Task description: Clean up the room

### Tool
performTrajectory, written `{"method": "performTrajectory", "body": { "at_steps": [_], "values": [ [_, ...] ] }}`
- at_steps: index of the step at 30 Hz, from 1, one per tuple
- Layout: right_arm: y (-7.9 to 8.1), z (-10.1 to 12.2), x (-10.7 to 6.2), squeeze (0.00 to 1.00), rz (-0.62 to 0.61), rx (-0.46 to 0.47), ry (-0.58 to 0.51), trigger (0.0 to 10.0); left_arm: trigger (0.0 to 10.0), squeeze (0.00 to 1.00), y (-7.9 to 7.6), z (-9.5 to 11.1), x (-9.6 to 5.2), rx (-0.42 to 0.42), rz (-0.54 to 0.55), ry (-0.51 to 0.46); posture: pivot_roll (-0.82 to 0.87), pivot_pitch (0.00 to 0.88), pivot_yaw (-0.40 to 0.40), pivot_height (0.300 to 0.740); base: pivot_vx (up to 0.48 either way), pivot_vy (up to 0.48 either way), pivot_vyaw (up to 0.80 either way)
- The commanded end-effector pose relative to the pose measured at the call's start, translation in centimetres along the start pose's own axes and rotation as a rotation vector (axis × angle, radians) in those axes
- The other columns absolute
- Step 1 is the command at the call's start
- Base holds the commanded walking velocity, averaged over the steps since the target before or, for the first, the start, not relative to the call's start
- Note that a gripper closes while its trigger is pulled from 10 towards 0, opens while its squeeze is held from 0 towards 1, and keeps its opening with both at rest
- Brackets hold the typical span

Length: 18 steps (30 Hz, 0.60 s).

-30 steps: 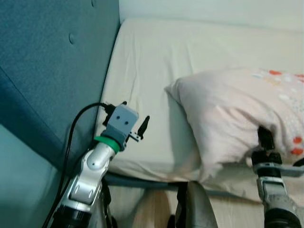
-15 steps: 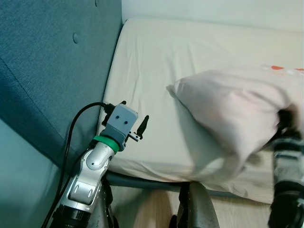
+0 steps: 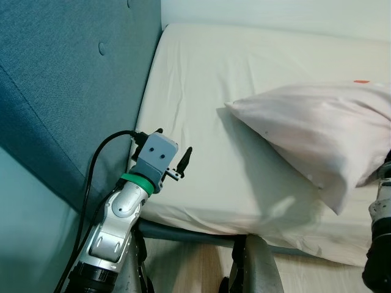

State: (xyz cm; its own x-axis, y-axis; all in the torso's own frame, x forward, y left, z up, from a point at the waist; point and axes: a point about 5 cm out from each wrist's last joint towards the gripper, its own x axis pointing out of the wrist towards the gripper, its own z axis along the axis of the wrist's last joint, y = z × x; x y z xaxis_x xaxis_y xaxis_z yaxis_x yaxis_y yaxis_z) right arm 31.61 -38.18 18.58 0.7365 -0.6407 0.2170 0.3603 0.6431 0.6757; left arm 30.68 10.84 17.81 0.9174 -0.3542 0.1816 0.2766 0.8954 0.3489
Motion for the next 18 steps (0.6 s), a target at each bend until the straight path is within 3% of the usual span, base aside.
{"method": "performTrajectory", "body": {
  "at_steps": [1, 6, 8, 9, 11, 12, 13, 16, 17, 18],
  "values": [
    [-0.9, 1.2, 0.2, 0.0, -0.051, -0.044, -0.043, 0.0, 10.0, 0.0, -0.3, -0.6, -0.1, -0.001, -0.01, 0.029, 0.13, 0.126, -0.009, 0.545, 0.0, 0.0, 0.0],
    [-1.3, 1.8, 0.4, 0.0, -0.092, -0.059, -0.057, 0.0, 10.0, 0.0, -0.3, -0.6, -0.1, -0.002, -0.009, 0.03, 0.13, 0.126, -0.009, 0.545, 0.0, 0.0, 0.0],
    [-1.4, 2.1, 0.5, 0.0, -0.11, -0.112, -0.06, 0.0, 10.0, 0.0, -0.3, -0.7, -0.1, -0.003, -0.006, 0.031, 0.13, 0.126, -0.009, 0.545, 0.0, 0.0, 0.0],
    [-1.4, 3.0, 0.7, 0.0, -0.123, -0.278, -0.075, 0.0, 10.0, 0.0, -0.3, -0.7, -0.1, -0.004, -0.004, 0.034, 0.12, 0.13, -0.006, 0.545, 0.0, 0.0, 0.0],
    [-1.4, 3.0, 0.7, 0.0, -0.123, -0.278, -0.075, 0.0, 10.0, 0.0, -0.3, -0.7, -0.1, -0.004, -0.004, 0.034, 0.12, 0.13, -0.006, 0.545, 0.0, 0.0, 0.0],
    [-0.9, 3.7, 1.0, 0.0, -0.111, -0.38, -0.09, 0.0, 10.0, 0.0, -0.3, -0.7, -0.1, -0.004, -0.004, 0.035, 0.12, 0.13, -0.006, 0.545, 0.0, 0.0, 0.0],
    [-0.9, 3.7, 1.0, 0.0, -0.111, -0.38, -0.09, 0.0, 10.0, 0.0, -0.3, -0.7, -0.1, -0.004, -0.004, 0.035, 0.12, 0.13, -0.006, 0.545, 0.0, 0.0, 0.0],
    [3.3, 6.2, 3.0, 0.0, 0.05, -0.68, -0.132, 0.0, 10.0, 0.0, -0.4, -0.6, 0.0, -0.006, -0.006, 0.03, 0.12, 0.13, -0.006, 0.545, 0.0, 0.0, 0.0],
    [3.3, 6.2, 3.0, 0.0, 0.05, -0.68, -0.132, 0.0, 10.0, 0.0, -0.4, -0.6, 0.0, -0.006, -0.006, 0.03, 0.12, 0.13, -0.006, 0.545, 0.0, 0.0, 0.0],
    [5.3, 6.6, 3.5, 0.0, 0.137, -0.759, -0.135, 0.0, 10.0, 0.0, -0.3, -0.4, 0.1, -0.007, -0.003, 0.023, 0.12, 0.13, -0.006, 0.545, 0.0, 0.0, 0.0]
  ]
}}
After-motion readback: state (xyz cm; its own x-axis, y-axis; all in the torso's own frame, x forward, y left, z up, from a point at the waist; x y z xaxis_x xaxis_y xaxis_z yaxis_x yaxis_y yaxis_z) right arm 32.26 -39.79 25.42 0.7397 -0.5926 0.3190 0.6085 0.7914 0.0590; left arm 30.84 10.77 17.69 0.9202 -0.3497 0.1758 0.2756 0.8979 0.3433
